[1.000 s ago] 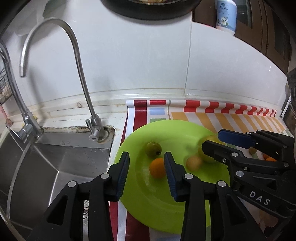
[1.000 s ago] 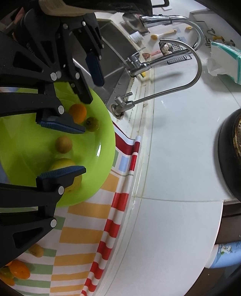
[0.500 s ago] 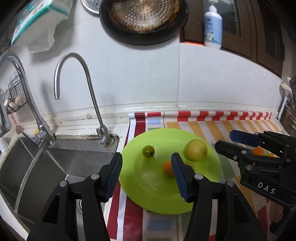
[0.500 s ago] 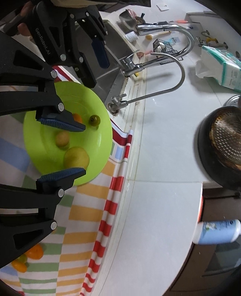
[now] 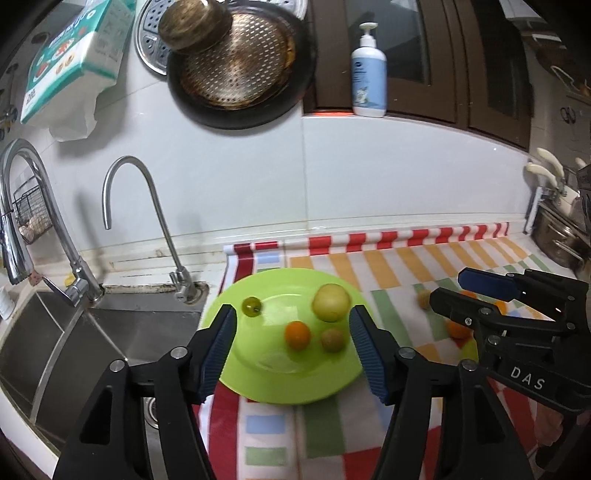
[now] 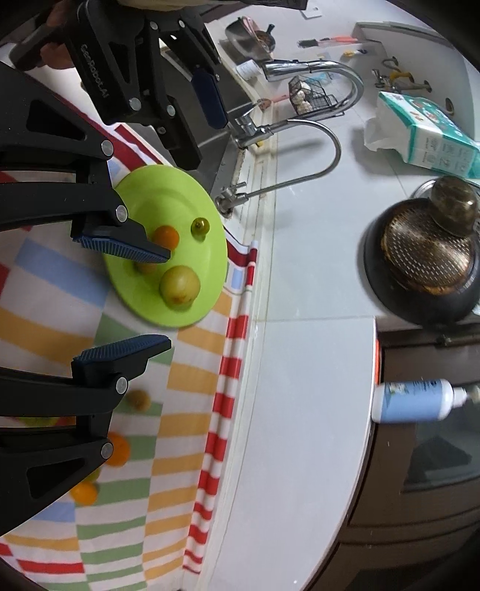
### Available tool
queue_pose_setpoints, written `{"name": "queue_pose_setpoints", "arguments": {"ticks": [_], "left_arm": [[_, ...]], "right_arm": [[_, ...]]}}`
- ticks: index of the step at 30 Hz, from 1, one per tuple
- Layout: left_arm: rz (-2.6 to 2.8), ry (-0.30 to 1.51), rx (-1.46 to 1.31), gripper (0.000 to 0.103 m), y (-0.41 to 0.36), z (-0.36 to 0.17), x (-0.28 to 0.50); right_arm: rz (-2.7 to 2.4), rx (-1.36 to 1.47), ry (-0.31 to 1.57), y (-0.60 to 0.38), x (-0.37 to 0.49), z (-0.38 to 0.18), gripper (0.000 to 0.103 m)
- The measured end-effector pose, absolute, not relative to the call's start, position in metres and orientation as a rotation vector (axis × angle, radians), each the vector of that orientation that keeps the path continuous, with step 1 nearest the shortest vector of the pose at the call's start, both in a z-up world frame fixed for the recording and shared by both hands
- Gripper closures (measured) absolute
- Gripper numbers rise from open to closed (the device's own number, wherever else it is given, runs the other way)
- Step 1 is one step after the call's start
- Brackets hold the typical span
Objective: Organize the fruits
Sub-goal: 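Open both tools to release the orange and kiwi onto the plate, then move both open tools back toward the remaining fruits on the cloth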
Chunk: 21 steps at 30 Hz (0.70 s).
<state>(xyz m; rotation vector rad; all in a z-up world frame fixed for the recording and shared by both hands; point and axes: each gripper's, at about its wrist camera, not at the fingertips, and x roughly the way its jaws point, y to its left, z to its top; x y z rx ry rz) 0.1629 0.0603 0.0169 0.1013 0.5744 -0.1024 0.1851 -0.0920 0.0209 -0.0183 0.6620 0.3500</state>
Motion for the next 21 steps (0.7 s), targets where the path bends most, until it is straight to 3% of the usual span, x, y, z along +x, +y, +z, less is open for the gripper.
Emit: {"name": "queue_pose_setpoints", "arguments": {"ticks": [21], "left_arm": [[-0.127,0.548,0.071,0.034,0.001,0.025,0.121]], "right_arm": [[0.279,0.016,0.636,-0.160,0.138,0.030,0.060]]}}
